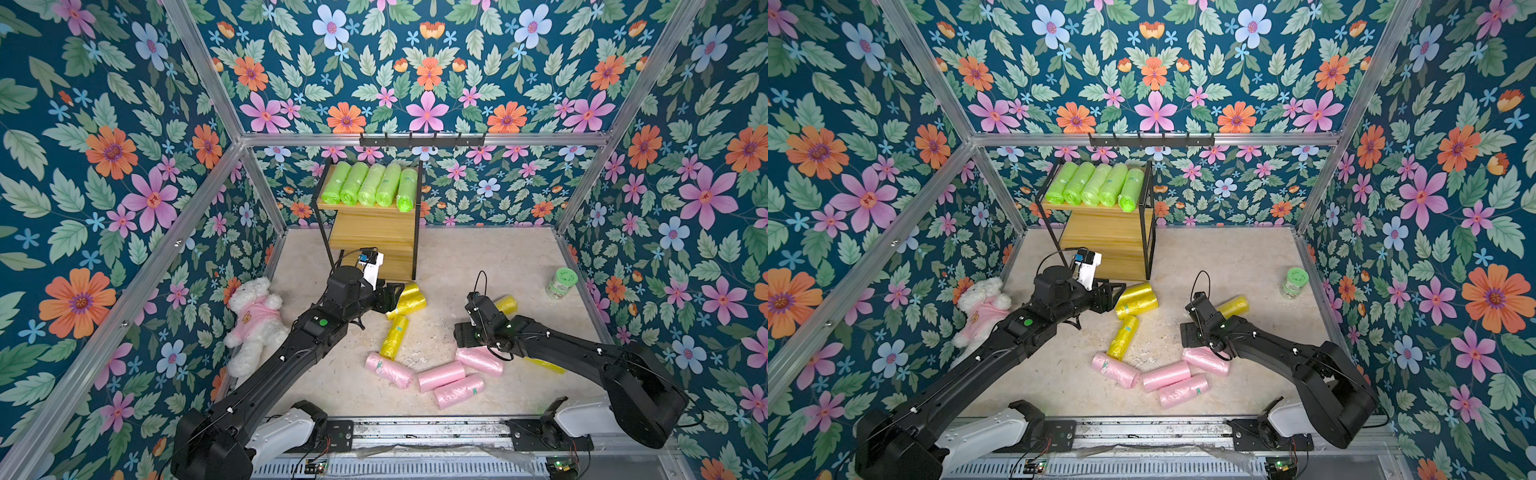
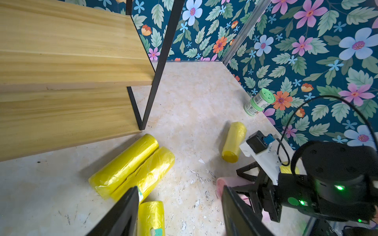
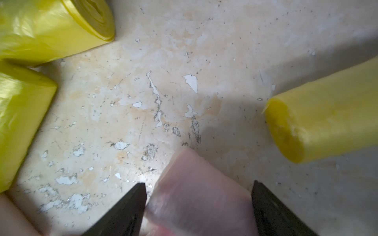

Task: Sort the rolls of trash bags by color and place them on the shelf
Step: Place the roll of trash bags on the shelf, then pick up the roll of trash bags from the center of the board.

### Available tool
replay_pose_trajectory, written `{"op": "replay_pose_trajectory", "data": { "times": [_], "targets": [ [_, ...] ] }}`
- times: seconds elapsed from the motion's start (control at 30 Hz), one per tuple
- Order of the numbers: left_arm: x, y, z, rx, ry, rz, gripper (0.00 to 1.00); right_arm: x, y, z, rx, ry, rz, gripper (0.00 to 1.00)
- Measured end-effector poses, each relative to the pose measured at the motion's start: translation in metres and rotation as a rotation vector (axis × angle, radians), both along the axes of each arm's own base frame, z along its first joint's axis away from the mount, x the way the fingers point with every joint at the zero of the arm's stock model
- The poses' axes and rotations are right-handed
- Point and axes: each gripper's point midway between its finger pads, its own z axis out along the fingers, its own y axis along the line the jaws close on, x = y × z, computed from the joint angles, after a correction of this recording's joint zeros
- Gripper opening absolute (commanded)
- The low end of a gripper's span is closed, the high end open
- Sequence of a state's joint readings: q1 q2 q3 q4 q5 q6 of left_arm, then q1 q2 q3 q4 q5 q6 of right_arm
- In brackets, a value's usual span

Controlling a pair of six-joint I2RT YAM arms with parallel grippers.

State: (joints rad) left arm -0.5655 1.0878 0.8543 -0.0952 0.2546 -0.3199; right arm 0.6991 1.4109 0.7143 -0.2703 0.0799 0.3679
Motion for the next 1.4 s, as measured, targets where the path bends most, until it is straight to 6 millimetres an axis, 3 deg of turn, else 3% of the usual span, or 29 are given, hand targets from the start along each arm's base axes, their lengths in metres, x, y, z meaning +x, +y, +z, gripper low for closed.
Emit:
{"op": "replay_pose_trajectory", "data": {
  "times": [0.23, 0.4, 0.63, 0.8, 0.97, 1.17, 1.4],
  "targets": [
    [0.003, -0.005, -0.001, -0.018, 0.003, -0.007, 0.70, 0.030, -0.015, 0.004, -0.002, -0.012, -0.078, 0.73],
    [0.004, -0.008, -0.008, -0.019, 0.015, -0.019, 0.70, 0.047, -0.029, 0.012, 0.014, -0.035, -0.140, 0.75],
    [0.004, -0.009, -0.017, -0.014, 0.032, -0.022, 0.70, 0.030, -0.024, 0.033, 0.077, -0.049, -0.099, 0.88],
    [0.006, -0.012, -0.022, -0.015, 0.044, -0.029, 0.70, 0.007, -0.022, 0.022, 0.048, 0.002, -0.058, 0.92],
    [0.005, -0.014, -0.023, -0.017, 0.051, -0.042, 0.70, 0.001, -0.022, 0.009, -0.026, 0.021, -0.040, 0.92],
    [0.004, -0.014, -0.022, -0.021, 0.046, -0.043, 0.71, 0.009, -0.027, -0.004, -0.103, 0.037, -0.056, 0.86],
    [0.003, -0.013, -0.021, -0.022, 0.043, -0.043, 0.71, 0.026, -0.025, -0.017, -0.129, 0.051, -0.050, 0.65]
  ]
}}
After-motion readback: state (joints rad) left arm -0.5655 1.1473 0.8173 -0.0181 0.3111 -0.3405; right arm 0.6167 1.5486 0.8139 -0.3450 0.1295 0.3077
